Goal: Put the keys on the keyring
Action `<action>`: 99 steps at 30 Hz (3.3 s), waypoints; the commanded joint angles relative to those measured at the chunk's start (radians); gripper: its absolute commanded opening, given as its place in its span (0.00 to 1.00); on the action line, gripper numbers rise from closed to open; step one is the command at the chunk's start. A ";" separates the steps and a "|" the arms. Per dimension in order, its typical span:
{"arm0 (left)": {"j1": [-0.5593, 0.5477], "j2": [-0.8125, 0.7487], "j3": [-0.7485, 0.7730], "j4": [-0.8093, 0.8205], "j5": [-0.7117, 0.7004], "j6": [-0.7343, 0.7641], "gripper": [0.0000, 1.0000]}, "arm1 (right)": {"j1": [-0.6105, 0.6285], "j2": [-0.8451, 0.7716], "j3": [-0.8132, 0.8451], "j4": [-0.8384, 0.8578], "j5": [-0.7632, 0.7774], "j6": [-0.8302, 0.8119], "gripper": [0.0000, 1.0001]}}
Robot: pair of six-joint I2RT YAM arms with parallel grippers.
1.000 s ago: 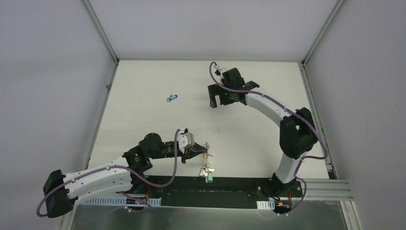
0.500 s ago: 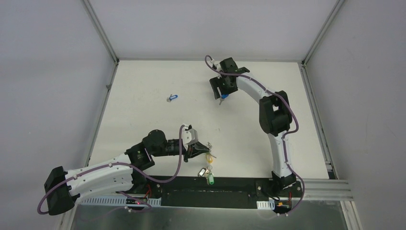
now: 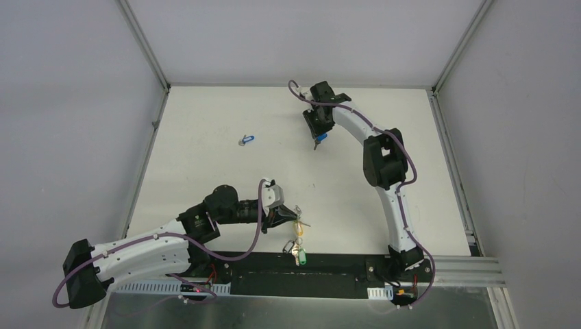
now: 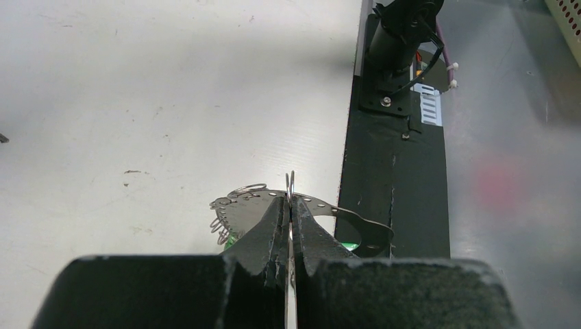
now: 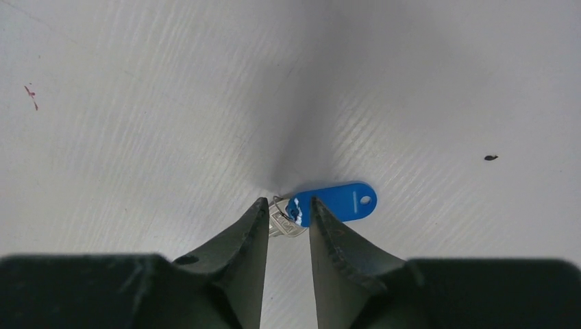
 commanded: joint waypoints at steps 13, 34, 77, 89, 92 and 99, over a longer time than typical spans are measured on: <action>-0.010 -0.043 0.030 0.036 0.026 -0.011 0.00 | 0.001 0.002 0.040 -0.017 0.002 -0.001 0.00; -0.010 0.020 0.139 -0.073 -0.088 -0.055 0.00 | -0.069 -0.671 -0.528 0.029 -0.173 0.144 0.00; -0.011 -0.033 0.067 0.030 0.015 0.501 0.00 | 0.096 -1.246 -0.997 0.066 -0.843 0.311 0.00; -0.011 -0.014 0.074 0.030 0.035 0.492 0.00 | 0.214 -1.160 -0.934 0.083 -0.850 0.355 0.00; -0.011 -0.014 0.075 0.030 0.042 0.490 0.00 | 0.227 -1.138 -0.919 0.079 -0.830 0.371 0.00; -0.011 -0.009 0.081 0.022 0.047 0.488 0.00 | 0.249 -1.109 -0.891 0.063 -0.808 0.399 0.00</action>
